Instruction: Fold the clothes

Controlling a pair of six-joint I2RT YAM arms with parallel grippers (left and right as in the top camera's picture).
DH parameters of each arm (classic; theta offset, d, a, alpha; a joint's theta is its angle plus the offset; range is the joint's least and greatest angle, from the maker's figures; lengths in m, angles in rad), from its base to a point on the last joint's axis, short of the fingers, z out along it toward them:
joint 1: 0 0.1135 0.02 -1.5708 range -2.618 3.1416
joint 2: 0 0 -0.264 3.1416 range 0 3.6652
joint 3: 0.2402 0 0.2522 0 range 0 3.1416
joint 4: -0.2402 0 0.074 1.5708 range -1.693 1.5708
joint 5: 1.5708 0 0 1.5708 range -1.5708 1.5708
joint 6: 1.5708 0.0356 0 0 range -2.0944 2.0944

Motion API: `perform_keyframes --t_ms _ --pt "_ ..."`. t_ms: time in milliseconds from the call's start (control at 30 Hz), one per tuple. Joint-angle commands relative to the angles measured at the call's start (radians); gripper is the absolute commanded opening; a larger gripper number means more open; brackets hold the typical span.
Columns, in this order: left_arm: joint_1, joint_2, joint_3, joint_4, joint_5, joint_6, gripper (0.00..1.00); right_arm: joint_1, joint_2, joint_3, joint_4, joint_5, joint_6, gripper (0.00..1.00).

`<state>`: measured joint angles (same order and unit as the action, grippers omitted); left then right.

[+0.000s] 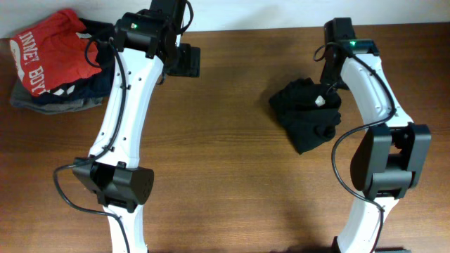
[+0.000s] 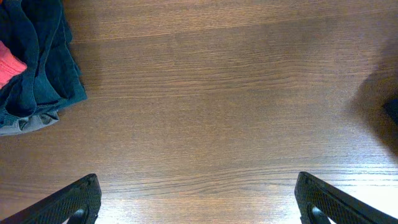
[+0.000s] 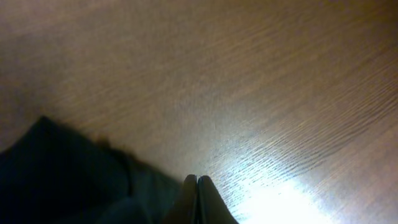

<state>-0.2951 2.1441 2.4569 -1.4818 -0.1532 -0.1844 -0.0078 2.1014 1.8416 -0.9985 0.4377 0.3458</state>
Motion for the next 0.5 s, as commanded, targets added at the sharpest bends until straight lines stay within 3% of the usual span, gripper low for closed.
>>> perform_keyframes --t_ms 0,233,467 --pt "0.001 0.005 -0.008 -0.011 0.007 -0.013 0.99 -0.012 -0.025 0.037 -0.053 -0.102 -0.032 0.04" --pt "0.001 0.005 -0.008 0.004 0.007 -0.013 0.99 0.019 -0.117 0.205 -0.303 -0.516 -0.268 0.04" --pt "0.001 0.005 -0.008 0.008 0.007 -0.013 0.99 0.102 -0.138 0.237 -0.534 -0.768 -0.509 0.04"
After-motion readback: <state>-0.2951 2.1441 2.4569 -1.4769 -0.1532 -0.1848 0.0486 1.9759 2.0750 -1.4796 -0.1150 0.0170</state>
